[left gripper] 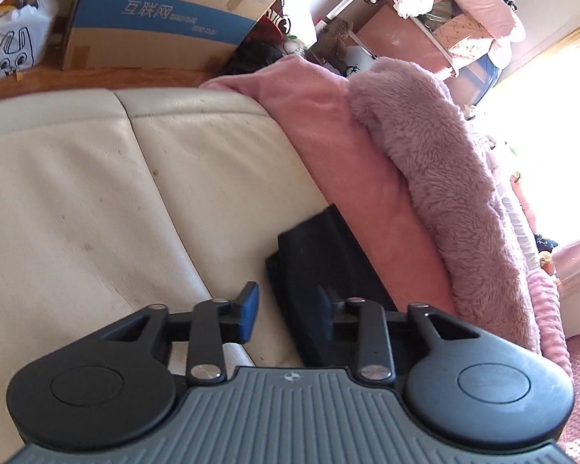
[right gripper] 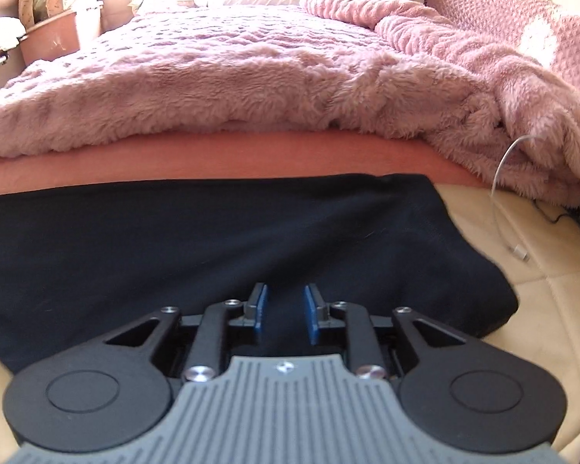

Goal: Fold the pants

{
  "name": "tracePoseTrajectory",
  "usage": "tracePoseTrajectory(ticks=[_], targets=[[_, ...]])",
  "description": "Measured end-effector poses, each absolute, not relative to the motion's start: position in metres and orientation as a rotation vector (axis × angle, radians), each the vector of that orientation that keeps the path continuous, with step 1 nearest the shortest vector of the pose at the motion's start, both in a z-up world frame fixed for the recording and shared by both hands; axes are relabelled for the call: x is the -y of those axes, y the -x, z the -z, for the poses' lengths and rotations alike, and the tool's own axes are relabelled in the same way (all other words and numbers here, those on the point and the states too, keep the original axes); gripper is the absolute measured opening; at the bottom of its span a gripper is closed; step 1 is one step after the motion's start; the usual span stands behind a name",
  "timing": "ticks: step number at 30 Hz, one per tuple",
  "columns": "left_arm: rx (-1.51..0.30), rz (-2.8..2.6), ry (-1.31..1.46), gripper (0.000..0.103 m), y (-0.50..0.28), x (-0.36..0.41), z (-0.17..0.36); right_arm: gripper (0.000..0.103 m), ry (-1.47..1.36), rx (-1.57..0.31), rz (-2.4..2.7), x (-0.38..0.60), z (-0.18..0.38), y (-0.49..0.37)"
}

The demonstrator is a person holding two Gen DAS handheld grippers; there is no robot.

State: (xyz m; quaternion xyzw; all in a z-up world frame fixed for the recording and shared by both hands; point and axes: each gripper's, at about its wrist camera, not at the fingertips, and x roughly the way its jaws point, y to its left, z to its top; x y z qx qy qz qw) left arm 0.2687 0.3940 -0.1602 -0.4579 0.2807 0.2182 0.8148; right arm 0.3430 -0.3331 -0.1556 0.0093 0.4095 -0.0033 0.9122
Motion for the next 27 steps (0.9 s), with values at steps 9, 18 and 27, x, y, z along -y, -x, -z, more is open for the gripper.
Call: tracePoseTrajectory(ticks=[9, 18, 27], targets=[[-0.587, -0.497, 0.924, 0.035, -0.289, -0.38, 0.164, 0.044, -0.009, -0.918, -0.049, 0.262, 0.155, -0.28], [-0.6, -0.547, 0.862, 0.004, -0.295, -0.373, 0.163, 0.044, 0.115, -0.894, -0.105, 0.206, 0.157, -0.259], [-0.645, -0.571, 0.791, 0.003, -0.299, -0.37, 0.154, 0.0, 0.299, -0.906, -0.127, 0.19, 0.168, -0.267]])
